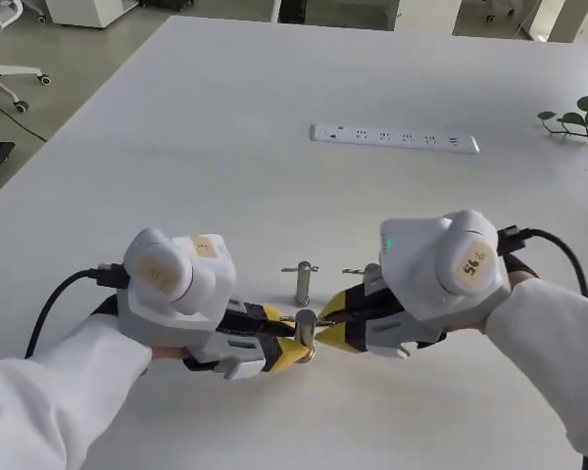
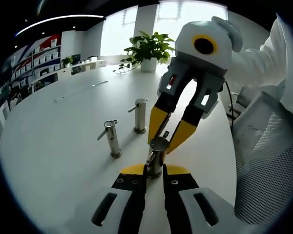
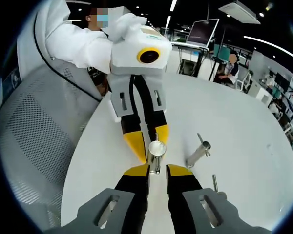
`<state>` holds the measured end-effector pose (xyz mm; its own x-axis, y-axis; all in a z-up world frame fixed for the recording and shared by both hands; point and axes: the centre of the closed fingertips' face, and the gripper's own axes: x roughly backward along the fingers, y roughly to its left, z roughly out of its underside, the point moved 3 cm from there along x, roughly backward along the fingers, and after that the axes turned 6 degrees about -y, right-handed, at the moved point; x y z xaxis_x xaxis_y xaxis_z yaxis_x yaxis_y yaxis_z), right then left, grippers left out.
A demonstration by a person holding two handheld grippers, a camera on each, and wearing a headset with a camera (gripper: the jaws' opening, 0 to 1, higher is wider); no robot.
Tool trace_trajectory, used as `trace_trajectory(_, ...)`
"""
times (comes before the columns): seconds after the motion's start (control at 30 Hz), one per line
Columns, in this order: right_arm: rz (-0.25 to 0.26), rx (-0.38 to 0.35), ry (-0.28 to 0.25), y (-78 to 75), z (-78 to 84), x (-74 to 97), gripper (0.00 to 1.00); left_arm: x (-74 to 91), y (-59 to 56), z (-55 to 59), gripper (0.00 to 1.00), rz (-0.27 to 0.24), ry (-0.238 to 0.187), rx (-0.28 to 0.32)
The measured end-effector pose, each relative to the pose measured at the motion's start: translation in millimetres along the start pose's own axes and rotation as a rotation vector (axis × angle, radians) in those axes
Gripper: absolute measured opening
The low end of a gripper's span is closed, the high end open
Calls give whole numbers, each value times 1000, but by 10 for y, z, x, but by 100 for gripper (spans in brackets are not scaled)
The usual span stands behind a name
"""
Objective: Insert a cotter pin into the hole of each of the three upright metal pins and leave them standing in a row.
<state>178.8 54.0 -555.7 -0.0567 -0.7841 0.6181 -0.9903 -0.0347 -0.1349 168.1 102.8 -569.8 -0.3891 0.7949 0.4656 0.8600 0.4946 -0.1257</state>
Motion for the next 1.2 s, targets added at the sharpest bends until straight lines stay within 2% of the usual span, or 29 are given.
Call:
trace_trajectory(0.07, 2, 15, 6, -7, 13, 28, 16, 1, 1, 2, 11, 1, 1, 3)
trace_trajectory(0.17, 1, 5, 7, -7, 33, 91, 9, 3, 1, 4, 11, 2, 2, 2)
trace_trajectory(0.33, 1, -19, -6, 7, 29, 177, 7, 3, 1, 5, 11, 3, 2, 1)
trace_trajectory(0.43, 1, -27, -11, 13, 20, 198, 0, 3, 2, 7, 11, 3, 3, 2)
trace_trajectory(0.67, 3, -25, -30, 15, -66, 170, 0, 3, 0, 5, 11, 4, 2, 1)
trace_trajectory(0.97, 7, -26, -18, 24, -55, 128, 0, 8, -11, 3, 13, 6, -6, 11)
trace_trajectory(1.03, 9, -28, -18, 23, -57, 123, 0, 11, -12, 14, 15, 9, -2, 6)
trace_trajectory(1.17, 20, -52, -32, 8, -76, 125, 1, 37, -20, 27, 27, 10, -2, 2)
trace_trajectory(1.2, 26, -62, -44, -3, -91, 125, 6, 56, -19, 32, 31, 10, -2, 10)
